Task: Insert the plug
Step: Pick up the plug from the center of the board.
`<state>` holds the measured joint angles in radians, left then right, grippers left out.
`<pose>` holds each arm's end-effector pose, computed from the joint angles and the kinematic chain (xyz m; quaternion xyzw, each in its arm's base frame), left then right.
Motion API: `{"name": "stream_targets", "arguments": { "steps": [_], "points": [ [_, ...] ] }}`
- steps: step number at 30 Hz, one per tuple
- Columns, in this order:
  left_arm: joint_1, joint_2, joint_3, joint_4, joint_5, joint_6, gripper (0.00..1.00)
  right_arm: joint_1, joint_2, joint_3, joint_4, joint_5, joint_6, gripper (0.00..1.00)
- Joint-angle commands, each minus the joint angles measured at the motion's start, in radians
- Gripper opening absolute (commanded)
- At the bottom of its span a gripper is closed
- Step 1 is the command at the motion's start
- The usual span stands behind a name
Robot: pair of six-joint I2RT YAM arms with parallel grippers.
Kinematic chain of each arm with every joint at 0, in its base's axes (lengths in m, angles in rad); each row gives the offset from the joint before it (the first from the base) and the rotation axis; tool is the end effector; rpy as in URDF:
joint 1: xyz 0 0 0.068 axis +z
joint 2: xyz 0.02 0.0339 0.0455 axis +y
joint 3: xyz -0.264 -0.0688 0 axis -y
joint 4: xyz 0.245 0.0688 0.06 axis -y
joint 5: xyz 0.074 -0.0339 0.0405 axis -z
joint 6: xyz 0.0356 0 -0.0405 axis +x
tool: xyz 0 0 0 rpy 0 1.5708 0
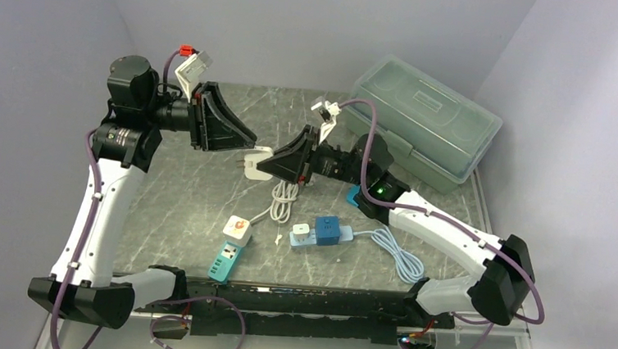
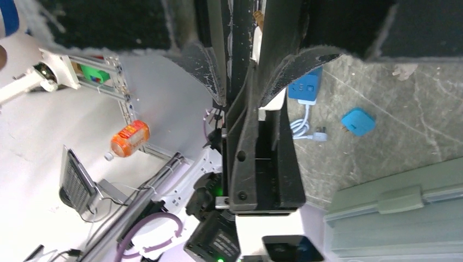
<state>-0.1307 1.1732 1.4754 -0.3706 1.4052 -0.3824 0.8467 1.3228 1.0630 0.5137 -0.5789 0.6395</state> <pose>0.2071 -0.0626 0.4816 0.3675 0.6087 -0.5890 0.3840 0.1894 0.2435 0.3905 -0.2852 0.5599 0.6415 0.4400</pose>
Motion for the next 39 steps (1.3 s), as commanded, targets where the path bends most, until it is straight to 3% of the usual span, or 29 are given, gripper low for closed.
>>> {"name": "stream_targets", "arguments": {
  "steps": [1,5,9,13,17,20,22,25,28,30,32,34,39],
  "points": [
    [-0.003,0.004,0.020,0.011,0.150,-0.002,0.34,-0.003,-0.012,0.052,-0.032,-0.035,-0.036,0.00],
    [-0.003,0.015,0.074,-0.181,0.170,0.170,0.54,-0.003,-0.008,0.082,-0.076,-0.065,-0.056,0.00],
    [-0.011,0.043,0.181,-0.570,0.003,0.554,0.60,-0.003,-0.010,0.111,-0.132,-0.085,-0.086,0.00],
    [-0.031,0.093,0.235,-0.758,-0.127,0.724,0.65,-0.003,-0.011,0.152,-0.212,-0.104,-0.135,0.00],
    [-0.059,0.117,0.269,-0.827,-0.153,0.771,0.56,-0.003,-0.005,0.202,-0.299,-0.125,-0.188,0.00],
    [-0.077,0.138,0.287,-0.885,-0.177,0.819,0.42,-0.003,-0.004,0.222,-0.332,-0.145,-0.214,0.00],
    [-0.079,0.148,0.301,-0.911,-0.187,0.843,0.27,-0.003,-0.003,0.234,-0.354,-0.160,-0.232,0.00],
    [-0.079,0.130,0.301,-0.861,-0.187,0.818,0.07,-0.003,0.000,0.247,-0.389,-0.174,-0.254,0.00],
    [-0.080,0.083,0.256,-0.733,-0.171,0.740,0.00,-0.003,0.001,0.245,-0.391,-0.165,-0.257,0.01],
    [-0.081,0.057,0.215,-0.658,-0.158,0.683,0.00,-0.003,-0.001,0.229,-0.356,-0.146,-0.231,0.34],
    [-0.081,0.037,0.166,-0.591,-0.143,0.620,0.00,-0.003,-0.011,0.187,-0.269,-0.121,-0.175,0.50],
    [-0.080,0.019,0.122,-0.518,-0.126,0.549,0.00,-0.003,-0.016,0.137,-0.150,-0.106,-0.088,0.50],
    [-0.080,-0.017,0.046,-0.345,-0.109,0.391,0.00,-0.003,0.012,0.098,0.015,-0.135,0.040,0.41]
  ]
}}
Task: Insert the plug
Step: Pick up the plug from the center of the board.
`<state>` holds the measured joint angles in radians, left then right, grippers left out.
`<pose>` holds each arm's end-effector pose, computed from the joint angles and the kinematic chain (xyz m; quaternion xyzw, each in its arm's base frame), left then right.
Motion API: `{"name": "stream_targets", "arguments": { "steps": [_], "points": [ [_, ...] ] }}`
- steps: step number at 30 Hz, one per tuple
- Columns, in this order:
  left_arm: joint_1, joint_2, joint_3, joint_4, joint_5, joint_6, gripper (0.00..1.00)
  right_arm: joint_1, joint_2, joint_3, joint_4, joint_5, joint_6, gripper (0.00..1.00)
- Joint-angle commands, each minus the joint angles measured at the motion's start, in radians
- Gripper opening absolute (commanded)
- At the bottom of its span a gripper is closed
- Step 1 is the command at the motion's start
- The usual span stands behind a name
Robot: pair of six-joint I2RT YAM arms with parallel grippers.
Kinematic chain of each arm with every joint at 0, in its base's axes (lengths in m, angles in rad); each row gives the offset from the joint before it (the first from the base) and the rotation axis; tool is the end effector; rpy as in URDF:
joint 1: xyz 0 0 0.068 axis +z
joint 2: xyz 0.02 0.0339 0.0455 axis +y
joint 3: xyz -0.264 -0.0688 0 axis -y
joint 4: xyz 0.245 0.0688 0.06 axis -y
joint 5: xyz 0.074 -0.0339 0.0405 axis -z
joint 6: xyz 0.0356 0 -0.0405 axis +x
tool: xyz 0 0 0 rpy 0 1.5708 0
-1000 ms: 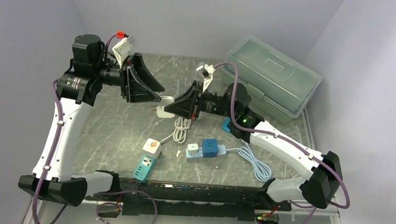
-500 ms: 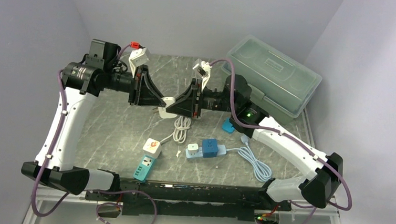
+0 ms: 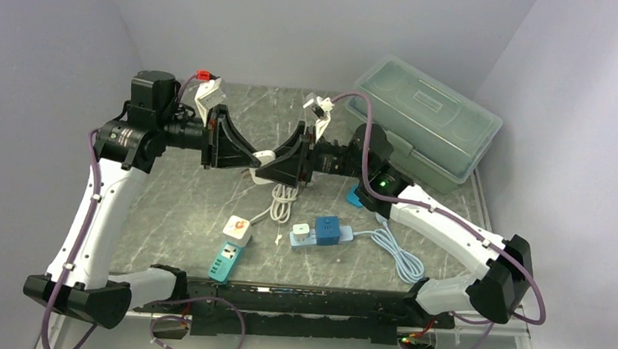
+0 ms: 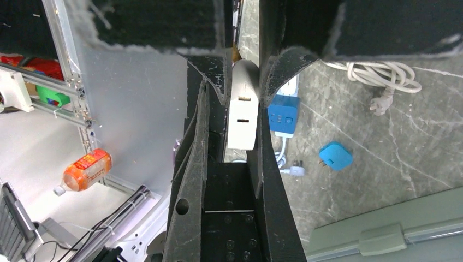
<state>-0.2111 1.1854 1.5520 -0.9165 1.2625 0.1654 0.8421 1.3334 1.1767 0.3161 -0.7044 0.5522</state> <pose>0.1887 -0.0751 0.4576 0.4151 0.6380 -0.5238 0.3825 0.1886 0.2460 0.4072 -0.3477 0.5644 0.6302 0.4041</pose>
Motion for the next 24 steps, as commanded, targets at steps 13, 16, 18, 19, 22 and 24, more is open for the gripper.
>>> {"name": "stream_targets", "arguments": {
  "steps": [13,16,18,19,22,24],
  "points": [
    [0.001,-0.052,-0.100,0.427,0.029,-0.404,0.00,0.011,0.025,-0.048,0.347,-0.062,0.214,0.37],
    [0.001,-0.050,-0.099,0.437,0.026,-0.414,0.00,0.012,0.025,-0.042,0.346,-0.055,0.213,0.36],
    [0.001,-0.052,-0.097,0.436,0.026,-0.411,0.00,0.013,0.027,-0.042,0.351,-0.054,0.216,0.33],
    [0.001,-0.053,-0.099,0.438,0.026,-0.413,0.00,0.014,0.029,-0.040,0.350,-0.053,0.216,0.31],
    [0.001,-0.059,-0.108,0.459,0.017,-0.425,0.00,0.018,0.037,-0.035,0.353,-0.052,0.221,0.22],
    [0.001,-0.061,-0.115,0.477,0.017,-0.442,0.00,0.021,0.044,-0.031,0.359,-0.053,0.231,0.21]
  ]
}}
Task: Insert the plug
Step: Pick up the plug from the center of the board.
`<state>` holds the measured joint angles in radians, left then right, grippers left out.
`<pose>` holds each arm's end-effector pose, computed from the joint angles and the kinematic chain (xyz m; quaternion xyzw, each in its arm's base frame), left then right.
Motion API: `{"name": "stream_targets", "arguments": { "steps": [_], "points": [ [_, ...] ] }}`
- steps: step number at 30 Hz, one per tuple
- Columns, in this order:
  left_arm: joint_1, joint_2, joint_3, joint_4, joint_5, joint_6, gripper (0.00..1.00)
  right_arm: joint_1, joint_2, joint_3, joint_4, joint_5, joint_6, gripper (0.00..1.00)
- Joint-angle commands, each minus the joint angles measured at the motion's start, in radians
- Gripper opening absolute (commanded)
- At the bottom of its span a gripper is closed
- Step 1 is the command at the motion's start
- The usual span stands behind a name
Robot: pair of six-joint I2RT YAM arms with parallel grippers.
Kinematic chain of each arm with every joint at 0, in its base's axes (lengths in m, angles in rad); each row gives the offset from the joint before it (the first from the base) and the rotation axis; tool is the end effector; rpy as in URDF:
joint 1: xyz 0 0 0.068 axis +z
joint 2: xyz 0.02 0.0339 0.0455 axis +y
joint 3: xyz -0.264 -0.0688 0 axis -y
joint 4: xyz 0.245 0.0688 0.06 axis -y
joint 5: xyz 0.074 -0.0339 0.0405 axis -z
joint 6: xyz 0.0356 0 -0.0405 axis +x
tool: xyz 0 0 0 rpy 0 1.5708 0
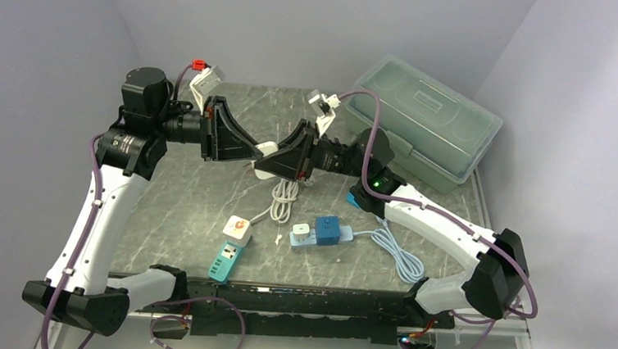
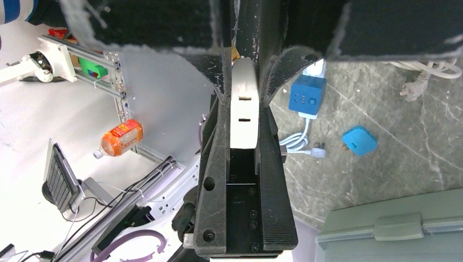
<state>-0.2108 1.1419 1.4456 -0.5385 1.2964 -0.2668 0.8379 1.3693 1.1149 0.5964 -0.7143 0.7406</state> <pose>0.1956 -0.0769 0.4647 0.3563 0.6361 -0.5773 0.3677 0.1930 0.2493 0.4024 -0.3116 0.5256 0.6854 0.3962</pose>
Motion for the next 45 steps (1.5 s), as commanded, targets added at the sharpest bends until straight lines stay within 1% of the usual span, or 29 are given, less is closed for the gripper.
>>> {"name": "stream_targets", "arguments": {
  "steps": [1,6,7,9,10,14,17,19,20,22,23,28,30,34,39,43,44,45],
  "points": [
    [0.001,-0.020,-0.016,0.118,-0.017,-0.020,0.00,0.027,0.015,0.033,0.087,-0.046,0.049,0.21],
    [0.001,-0.038,-0.049,0.182,-0.028,-0.059,0.00,0.035,0.040,0.042,0.127,-0.053,0.082,0.22],
    [0.001,-0.039,-0.049,0.183,-0.029,-0.059,0.00,0.035,0.041,0.040,0.138,-0.053,0.090,0.25],
    [0.001,-0.039,-0.048,0.186,-0.023,-0.064,0.00,0.035,0.046,0.040,0.148,-0.053,0.101,0.34],
    [0.001,-0.039,-0.048,0.190,-0.019,-0.068,0.00,0.035,0.047,0.041,0.151,-0.055,0.103,0.35],
    [0.001,-0.040,-0.044,0.182,-0.020,-0.062,0.00,0.035,0.049,0.045,0.162,-0.056,0.114,0.35],
    [0.001,-0.040,-0.041,0.175,-0.017,-0.057,0.00,0.035,0.042,0.038,0.167,-0.052,0.113,0.28],
    [0.001,-0.041,-0.040,0.167,-0.017,-0.048,0.00,0.034,0.034,0.032,0.160,-0.047,0.107,0.27],
    [0.001,-0.041,-0.038,0.160,-0.016,-0.043,0.00,0.033,0.030,0.026,0.159,-0.047,0.106,0.31],
    [0.001,-0.039,-0.033,0.154,-0.010,-0.039,0.00,0.026,0.019,0.023,0.146,-0.045,0.098,0.44],
    [0.001,-0.038,-0.029,0.153,-0.008,-0.041,0.00,0.021,0.011,0.019,0.138,-0.038,0.093,0.48],
    [0.001,-0.036,-0.024,0.172,0.006,-0.068,0.00,-0.003,-0.004,0.021,0.120,-0.029,0.084,0.49],
    [-0.001,-0.037,-0.025,0.183,0.010,-0.082,0.00,-0.003,-0.004,0.021,0.126,-0.023,0.087,0.46],
    [-0.001,-0.038,-0.029,0.211,0.015,-0.118,0.00,-0.003,0.000,0.010,0.143,-0.009,0.094,0.34],
    [0.000,-0.039,-0.037,0.247,0.010,-0.149,0.00,0.007,0.008,0.011,0.146,-0.015,0.089,0.22],
    [0.000,-0.038,-0.039,0.236,0.011,-0.143,0.00,0.020,-0.003,0.010,0.091,0.011,0.036,0.01],
    [-0.001,-0.038,-0.037,0.226,0.009,-0.134,0.00,0.022,-0.008,0.007,0.072,0.017,0.018,0.00],
    [0.000,-0.035,-0.035,0.207,-0.001,-0.116,0.06,0.024,-0.018,0.005,0.050,0.025,-0.004,0.00]
  ]
}}
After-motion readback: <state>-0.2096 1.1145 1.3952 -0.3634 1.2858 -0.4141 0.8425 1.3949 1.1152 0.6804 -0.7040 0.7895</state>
